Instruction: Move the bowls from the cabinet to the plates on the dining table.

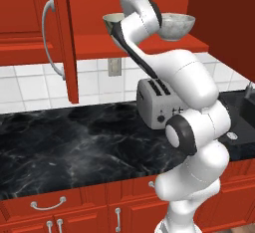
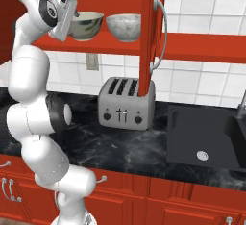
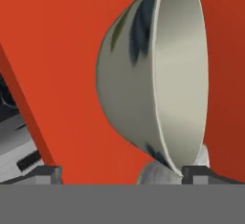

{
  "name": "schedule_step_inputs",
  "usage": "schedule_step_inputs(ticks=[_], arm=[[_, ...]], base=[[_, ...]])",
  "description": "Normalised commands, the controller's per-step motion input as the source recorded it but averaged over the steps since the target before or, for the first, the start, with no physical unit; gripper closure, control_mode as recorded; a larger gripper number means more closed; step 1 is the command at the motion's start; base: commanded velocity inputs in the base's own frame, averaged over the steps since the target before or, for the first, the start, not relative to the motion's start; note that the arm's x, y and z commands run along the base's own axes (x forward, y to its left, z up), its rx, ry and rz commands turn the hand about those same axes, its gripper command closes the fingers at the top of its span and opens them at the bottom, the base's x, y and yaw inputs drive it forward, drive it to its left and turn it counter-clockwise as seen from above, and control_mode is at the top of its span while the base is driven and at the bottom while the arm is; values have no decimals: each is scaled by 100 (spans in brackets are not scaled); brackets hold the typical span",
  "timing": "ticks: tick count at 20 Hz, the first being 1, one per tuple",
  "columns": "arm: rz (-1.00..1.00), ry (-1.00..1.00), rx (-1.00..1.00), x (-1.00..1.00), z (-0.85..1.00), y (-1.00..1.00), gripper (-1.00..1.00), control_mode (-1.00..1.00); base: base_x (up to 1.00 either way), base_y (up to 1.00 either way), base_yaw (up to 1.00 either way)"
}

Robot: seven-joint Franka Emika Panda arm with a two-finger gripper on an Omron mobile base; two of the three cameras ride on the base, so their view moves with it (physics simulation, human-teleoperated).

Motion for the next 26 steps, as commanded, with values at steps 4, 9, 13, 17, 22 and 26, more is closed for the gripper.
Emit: schedule_step_inputs(ticks=[4,9,13,17,22,26], arm=[[7,0,-5,41,-25,0,-100,-100],[5,0,-6,46,-2,0,-100,-100],[4,0,-6,44,0,0,-100,-100],[5,0,-5,38,-4,1,-100,-100],[9,2,-2,7,-75,28,-100,-100],[12,6,0,-9,-100,39,-100,-100]], base=[[0,0,0],[0,0,0],[0,0,0],[0,0,0],[0,0,0],[0,0,0]])
